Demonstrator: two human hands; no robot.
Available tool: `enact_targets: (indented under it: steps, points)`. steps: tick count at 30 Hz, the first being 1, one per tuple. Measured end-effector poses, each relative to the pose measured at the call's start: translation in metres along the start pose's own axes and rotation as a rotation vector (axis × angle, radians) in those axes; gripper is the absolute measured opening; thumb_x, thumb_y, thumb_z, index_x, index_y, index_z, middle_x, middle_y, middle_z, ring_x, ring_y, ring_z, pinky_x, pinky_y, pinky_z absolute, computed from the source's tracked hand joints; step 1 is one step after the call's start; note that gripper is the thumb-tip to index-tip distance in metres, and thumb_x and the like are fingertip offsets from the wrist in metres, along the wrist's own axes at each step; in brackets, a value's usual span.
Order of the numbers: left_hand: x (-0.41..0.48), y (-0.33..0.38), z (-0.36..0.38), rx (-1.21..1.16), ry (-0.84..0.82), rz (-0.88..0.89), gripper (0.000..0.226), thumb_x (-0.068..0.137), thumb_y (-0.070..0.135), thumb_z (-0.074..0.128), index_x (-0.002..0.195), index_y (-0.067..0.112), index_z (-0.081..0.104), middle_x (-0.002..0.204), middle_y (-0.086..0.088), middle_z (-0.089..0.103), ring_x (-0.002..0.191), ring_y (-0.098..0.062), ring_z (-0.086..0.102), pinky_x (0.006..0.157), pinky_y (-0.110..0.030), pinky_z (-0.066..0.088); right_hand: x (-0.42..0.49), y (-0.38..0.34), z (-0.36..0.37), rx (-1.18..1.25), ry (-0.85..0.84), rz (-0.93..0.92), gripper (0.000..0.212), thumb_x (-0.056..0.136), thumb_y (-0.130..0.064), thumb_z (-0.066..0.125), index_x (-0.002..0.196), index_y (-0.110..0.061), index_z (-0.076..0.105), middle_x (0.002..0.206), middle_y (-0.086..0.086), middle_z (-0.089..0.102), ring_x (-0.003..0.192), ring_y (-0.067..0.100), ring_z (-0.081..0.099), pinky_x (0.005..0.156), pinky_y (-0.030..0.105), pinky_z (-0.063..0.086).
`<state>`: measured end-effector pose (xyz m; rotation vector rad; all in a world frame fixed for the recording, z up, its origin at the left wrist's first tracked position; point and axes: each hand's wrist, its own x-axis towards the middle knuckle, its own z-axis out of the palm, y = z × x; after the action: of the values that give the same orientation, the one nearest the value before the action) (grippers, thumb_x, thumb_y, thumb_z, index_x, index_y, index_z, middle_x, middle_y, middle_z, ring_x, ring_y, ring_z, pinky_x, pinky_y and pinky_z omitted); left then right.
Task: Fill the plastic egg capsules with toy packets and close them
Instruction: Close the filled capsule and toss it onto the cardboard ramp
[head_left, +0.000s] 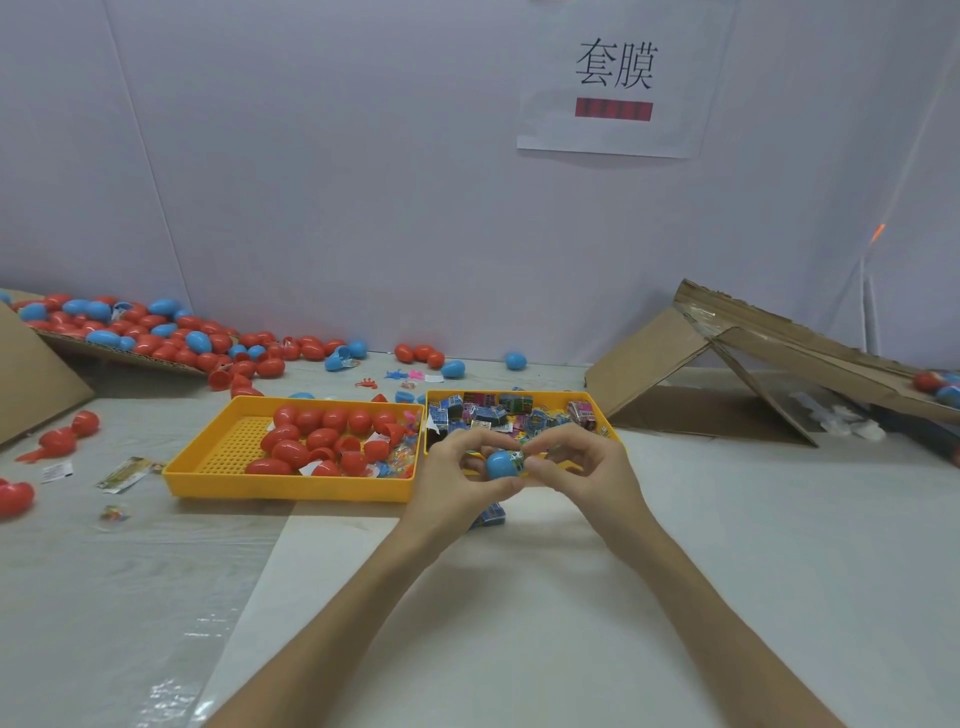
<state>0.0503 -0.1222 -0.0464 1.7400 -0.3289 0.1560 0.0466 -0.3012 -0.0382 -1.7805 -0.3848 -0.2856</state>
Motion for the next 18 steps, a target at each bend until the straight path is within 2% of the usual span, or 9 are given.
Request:
enact_targets:
  steps: [4,7,12,18]
  points:
    - [-0.0001,-0.0015,-0.0003,0.007,-0.008,0.016,0.032,0.08,0.014,0.085,0.096,0.038,0.073,0.113,0.006,0.064,0.093,-0.013,0.068,0.075,-0.022,0.059,-0.0006,0.0012,0.0028,-0.078,0.018,-0.042,0.027,0.082,-0.01,0.081,0.079,-0.037,0.075,0.089,-0.007,0.071,0.076,0.012,0.065,0.069,0.029,0.056]
    - [0.0001,-0.0017,-0.0007,-0.007,-0.012,0.02,0.024,0.085,0.024,0.081,0.103,0.039,0.075,0.114,0.008,0.065,0.095,-0.014,0.067,0.081,-0.027,0.06,0.0,0.0027,0.0016,-0.08,0.039,-0.052,0.018,0.084,-0.01,0.08,0.082,-0.027,0.075,0.088,-0.005,0.071,0.075,0.014,0.066,0.067,0.029,0.055]
    - [-0.0009,0.002,-0.0001,0.003,-0.021,0.038,0.022,0.096,0.024,0.068,0.107,0.042,0.071,0.116,0.015,0.062,0.097,-0.011,0.067,0.075,-0.022,0.057,0.0005,0.0032,0.0006,-0.058,0.066,-0.059,0.011,0.085,-0.009,0.079,0.084,-0.02,0.076,0.087,-0.002,0.072,0.071,0.012,0.064,0.064,0.021,0.05]
    - [-0.0003,0.0026,0.0006,-0.063,-0.006,0.013,0.018,0.096,0.017,0.069,0.111,0.024,0.074,0.111,0.003,0.062,0.091,-0.019,0.073,0.071,-0.027,0.061,0.0006,0.0024,0.001,-0.039,0.086,-0.059,0.01,0.085,-0.012,0.079,0.083,-0.022,0.075,0.084,-0.002,0.072,0.07,0.013,0.063,0.063,0.023,0.052]
